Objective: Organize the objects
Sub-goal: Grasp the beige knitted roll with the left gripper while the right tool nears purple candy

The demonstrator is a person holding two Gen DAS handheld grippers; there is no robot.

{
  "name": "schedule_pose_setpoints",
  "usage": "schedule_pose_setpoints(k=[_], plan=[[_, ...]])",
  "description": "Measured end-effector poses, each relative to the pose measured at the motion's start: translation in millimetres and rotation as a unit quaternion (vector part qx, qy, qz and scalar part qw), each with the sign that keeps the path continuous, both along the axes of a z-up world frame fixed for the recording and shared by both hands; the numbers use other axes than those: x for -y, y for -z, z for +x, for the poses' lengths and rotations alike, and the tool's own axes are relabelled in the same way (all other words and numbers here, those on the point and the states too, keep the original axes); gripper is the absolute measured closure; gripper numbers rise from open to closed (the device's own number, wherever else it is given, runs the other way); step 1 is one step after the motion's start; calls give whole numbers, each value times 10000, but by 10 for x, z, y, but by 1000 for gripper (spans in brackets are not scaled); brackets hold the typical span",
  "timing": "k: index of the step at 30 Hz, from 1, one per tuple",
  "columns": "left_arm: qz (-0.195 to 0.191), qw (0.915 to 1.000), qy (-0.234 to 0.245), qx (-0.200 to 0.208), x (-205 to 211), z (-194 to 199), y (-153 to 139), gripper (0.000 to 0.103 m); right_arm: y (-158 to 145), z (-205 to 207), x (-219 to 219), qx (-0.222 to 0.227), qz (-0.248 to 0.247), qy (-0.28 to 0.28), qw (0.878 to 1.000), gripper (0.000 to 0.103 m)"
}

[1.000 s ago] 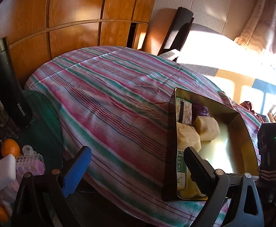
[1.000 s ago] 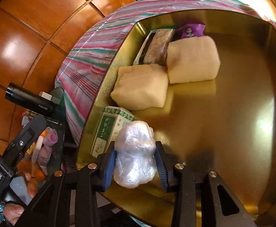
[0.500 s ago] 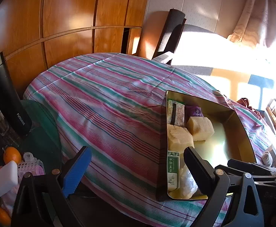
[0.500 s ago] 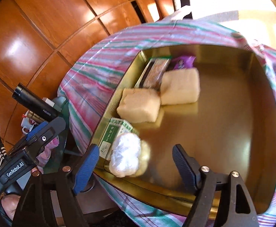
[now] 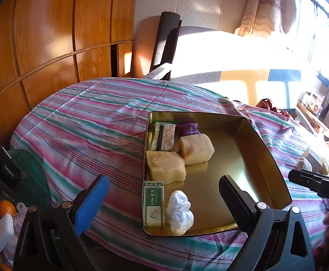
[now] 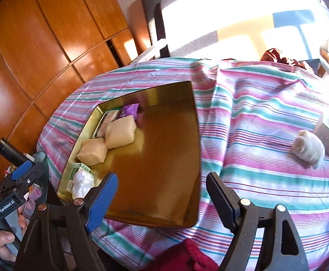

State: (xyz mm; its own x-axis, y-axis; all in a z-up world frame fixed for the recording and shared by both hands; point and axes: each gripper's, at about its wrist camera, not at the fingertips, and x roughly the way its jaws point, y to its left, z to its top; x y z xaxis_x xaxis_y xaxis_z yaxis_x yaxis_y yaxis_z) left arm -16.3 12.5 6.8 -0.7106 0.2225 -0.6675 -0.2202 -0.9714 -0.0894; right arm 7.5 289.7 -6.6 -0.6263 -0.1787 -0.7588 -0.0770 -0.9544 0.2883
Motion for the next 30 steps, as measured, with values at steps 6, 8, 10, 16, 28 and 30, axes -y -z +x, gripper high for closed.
schedule_pose_setpoints(k=[6, 8, 10, 16, 28, 30], plan=[[-105, 9991, 416, 28, -327, 29, -3, 4, -49, 266, -539, -64, 52, 622, 9980, 21], [-159, 9983, 559, 35, -451, 38, -4, 4, -62, 354, -738, -63, 61, 848, 9964, 21], [-191, 9972, 717, 67, -577, 48, 2, 4, -76, 458, -953, -68, 68, 1083, 9941, 21], [-165, 9925, 1182, 268, -930, 31, 44, 4, -124, 925, -1680, -83, 118, 2028, 9791, 21], [-225, 9704, 2386, 303, -1947, 159, -12, 4, 54, 1998, -3028, -477, -974, 4321, 8953, 21], [-289, 9657, 2557, 338, -2136, 171, 10, 4, 82, 2100, -3095, -686, -1256, 4441, 8845, 21]])
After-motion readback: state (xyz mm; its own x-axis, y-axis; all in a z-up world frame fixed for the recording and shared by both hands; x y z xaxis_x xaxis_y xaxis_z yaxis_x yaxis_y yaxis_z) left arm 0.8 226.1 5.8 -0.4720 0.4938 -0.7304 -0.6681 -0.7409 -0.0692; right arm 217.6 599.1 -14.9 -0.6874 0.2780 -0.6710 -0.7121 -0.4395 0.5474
